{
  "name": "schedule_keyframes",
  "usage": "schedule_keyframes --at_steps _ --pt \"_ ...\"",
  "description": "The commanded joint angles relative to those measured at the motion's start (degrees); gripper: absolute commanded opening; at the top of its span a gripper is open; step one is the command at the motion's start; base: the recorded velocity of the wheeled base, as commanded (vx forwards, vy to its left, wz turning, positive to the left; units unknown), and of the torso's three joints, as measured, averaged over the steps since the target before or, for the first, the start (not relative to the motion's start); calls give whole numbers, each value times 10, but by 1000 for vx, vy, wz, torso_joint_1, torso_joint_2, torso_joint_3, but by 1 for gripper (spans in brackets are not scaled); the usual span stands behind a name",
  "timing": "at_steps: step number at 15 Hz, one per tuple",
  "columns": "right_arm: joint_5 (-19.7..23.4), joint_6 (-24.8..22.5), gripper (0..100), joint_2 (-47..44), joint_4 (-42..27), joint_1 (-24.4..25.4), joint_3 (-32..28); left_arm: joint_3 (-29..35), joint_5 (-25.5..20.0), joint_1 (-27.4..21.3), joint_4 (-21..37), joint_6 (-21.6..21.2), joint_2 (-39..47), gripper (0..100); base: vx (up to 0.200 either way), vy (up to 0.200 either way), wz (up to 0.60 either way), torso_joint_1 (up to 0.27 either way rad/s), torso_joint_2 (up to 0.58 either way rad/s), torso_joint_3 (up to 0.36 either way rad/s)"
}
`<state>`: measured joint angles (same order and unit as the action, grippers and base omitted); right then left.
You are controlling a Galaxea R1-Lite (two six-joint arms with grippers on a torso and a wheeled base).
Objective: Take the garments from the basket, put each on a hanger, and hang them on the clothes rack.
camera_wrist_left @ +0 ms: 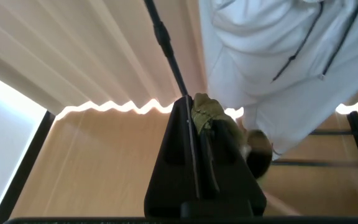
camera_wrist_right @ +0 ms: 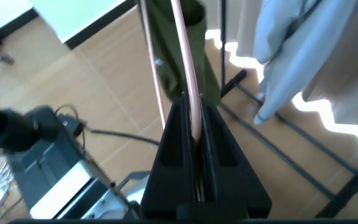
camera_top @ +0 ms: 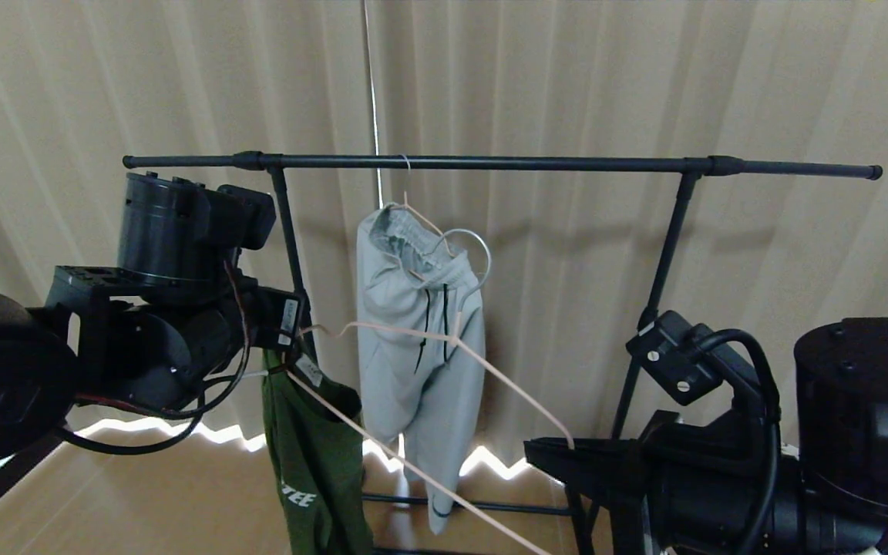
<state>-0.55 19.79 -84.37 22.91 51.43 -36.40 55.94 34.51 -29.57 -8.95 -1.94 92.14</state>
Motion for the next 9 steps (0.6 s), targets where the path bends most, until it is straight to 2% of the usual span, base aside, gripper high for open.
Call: schedule_keyframes --at_steps 1,4,9 --pt "0 0 0 3 5 2 -2 -3 0 1 -1 0 0 0 0 0 0 0 0 0" --pt "0 -2 0 -2 37 2 -2 -7 1 -2 -1 1 0 0 0 0 0 0 0 0" --pt "4 -1 0 21 40 2 14 0 0 13 -2 -3 1 0 0 0 0 0 0 0"
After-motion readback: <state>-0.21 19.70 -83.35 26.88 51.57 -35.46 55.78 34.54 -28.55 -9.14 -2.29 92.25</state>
